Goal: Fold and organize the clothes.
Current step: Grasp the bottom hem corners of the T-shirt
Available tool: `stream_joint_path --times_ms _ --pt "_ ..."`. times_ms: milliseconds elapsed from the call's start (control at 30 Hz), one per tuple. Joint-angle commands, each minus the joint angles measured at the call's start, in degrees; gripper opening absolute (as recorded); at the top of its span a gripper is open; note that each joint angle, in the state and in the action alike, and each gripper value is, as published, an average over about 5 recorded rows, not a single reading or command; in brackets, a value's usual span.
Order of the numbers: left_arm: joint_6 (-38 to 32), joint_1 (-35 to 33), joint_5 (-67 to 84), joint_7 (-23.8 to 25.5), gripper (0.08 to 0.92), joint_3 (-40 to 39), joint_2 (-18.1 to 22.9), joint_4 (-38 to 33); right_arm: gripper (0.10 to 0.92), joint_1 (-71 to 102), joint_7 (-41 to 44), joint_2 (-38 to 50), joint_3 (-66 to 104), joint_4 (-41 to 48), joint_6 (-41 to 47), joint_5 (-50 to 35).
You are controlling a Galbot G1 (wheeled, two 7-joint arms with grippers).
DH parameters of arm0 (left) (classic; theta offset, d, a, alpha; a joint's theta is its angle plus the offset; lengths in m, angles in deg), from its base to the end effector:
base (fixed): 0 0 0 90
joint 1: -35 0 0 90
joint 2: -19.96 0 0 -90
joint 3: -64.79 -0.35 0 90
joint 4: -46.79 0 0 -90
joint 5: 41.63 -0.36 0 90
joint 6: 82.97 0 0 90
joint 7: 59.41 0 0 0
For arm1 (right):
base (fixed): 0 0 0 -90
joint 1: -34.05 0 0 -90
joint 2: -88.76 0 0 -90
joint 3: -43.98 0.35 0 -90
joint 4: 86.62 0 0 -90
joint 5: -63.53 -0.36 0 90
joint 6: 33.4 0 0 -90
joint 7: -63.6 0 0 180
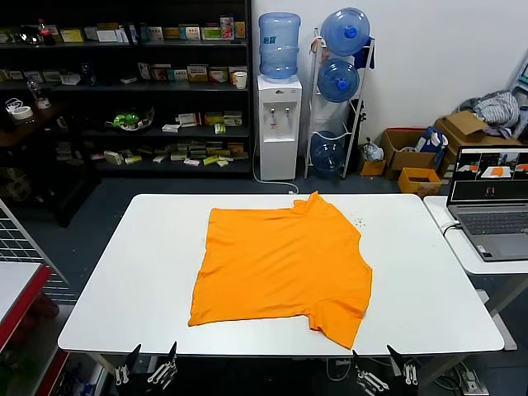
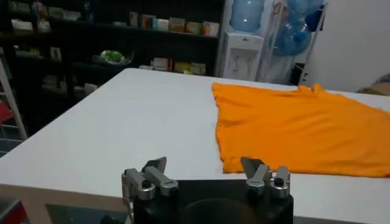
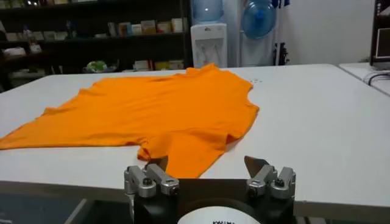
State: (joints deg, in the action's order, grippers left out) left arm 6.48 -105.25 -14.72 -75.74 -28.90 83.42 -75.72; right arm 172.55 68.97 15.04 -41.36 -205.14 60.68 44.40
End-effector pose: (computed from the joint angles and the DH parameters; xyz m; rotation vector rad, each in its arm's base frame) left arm 0.0794 0.0525 -0.3280 0.0159 -2.7393 0.1374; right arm 0.0862 -0.0746 -0.3446 0.2089 -2.7158 -0.1026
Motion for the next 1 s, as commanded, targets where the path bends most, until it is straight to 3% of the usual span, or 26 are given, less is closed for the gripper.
stream_joint_path --times_ms 33,467,1000 --pt "0.1 1.0 0.1 -0.1 0.823 -0.3 -0.2 0.4 0.823 0.2 0.0 0.2 0.3 -0.1 -0.2 -0.5" --pt "2.4 18.6 0.3 1.3 0.823 -6.1 4.1 11.5 0.823 -15.6 -4.7 -5.1 -6.3 12.3 3.1 5.5" --pt "2.6 20.3 -0.4 1.9 0.823 -7.9 4.4 15.9 0.822 -17.4 -5.4 -8.9 -7.5 14.4 3.5 8.2"
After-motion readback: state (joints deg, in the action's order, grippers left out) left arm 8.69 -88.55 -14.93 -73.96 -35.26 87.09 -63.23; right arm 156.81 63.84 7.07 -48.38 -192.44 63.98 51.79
